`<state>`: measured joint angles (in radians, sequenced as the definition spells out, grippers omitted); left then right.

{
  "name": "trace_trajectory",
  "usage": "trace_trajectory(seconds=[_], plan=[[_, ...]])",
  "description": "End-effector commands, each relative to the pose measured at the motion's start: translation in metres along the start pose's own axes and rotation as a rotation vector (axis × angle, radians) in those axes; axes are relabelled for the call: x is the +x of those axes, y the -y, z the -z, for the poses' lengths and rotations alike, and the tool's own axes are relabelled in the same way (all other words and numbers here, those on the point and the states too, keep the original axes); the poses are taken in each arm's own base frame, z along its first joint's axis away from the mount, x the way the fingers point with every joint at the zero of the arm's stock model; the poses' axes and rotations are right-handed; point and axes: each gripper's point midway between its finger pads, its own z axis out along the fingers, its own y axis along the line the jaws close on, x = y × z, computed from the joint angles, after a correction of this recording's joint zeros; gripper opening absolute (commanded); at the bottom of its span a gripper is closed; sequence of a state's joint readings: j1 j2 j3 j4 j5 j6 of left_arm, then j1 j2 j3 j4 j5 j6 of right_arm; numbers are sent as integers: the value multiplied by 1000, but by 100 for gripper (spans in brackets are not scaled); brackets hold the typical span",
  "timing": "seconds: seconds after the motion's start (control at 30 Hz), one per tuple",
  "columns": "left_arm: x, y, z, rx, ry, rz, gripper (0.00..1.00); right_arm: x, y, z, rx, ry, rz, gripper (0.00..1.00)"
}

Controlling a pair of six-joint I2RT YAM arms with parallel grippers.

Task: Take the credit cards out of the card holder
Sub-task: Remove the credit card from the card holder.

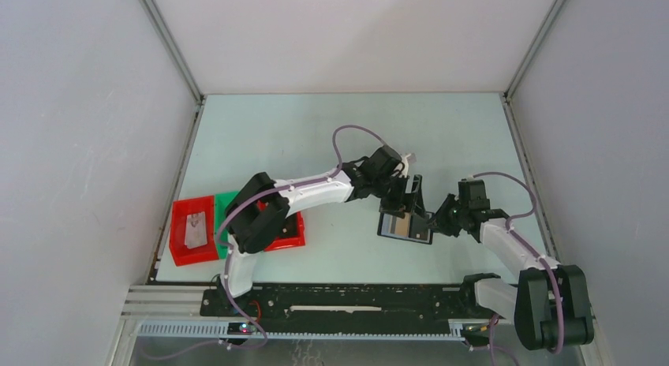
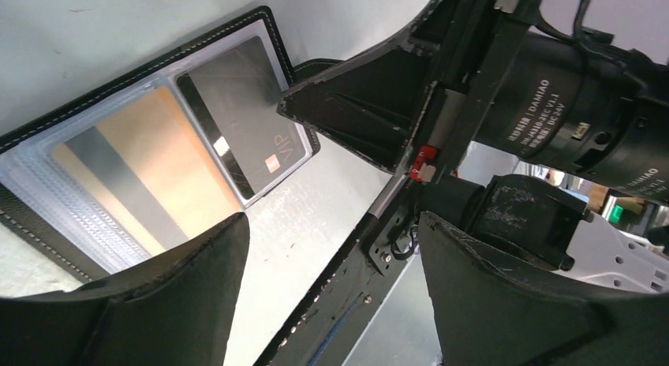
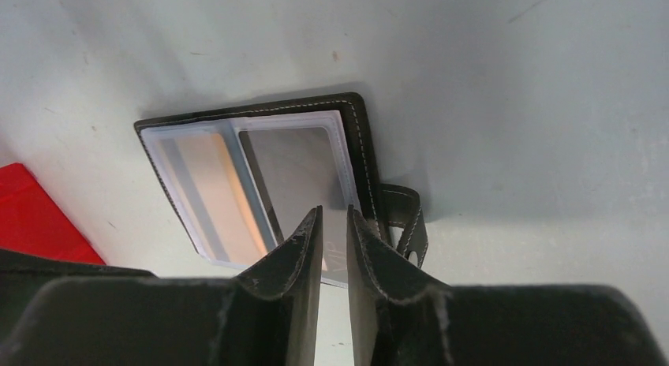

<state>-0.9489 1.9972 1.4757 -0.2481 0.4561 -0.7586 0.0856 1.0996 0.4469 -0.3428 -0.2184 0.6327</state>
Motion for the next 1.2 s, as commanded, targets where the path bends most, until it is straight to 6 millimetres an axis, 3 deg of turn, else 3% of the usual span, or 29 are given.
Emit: trace_trajectory(seconds=[0.0,0.17,0.3,0.7,1.03,1.17], plan=[[3,15,-5,79,-22,12,84,-2,1,-5,-1,13,8,25],[6,15,-15,119,-48,51,84,-2,0,-8,-8,3,-5,25],[11,4,-24,128,-67,93,84,4,0,-14,-14,-28,-23,24],[4,-29,-28,90,-11,170,84,8,4,-16,-6,-38,-39,24],[2,-43,-31,56,24,176,64,10,3,-17,-15,-46,-40,22],[4,-50,-32,52,32,186,61,10,4,-17,-15,-46,-39,21]])
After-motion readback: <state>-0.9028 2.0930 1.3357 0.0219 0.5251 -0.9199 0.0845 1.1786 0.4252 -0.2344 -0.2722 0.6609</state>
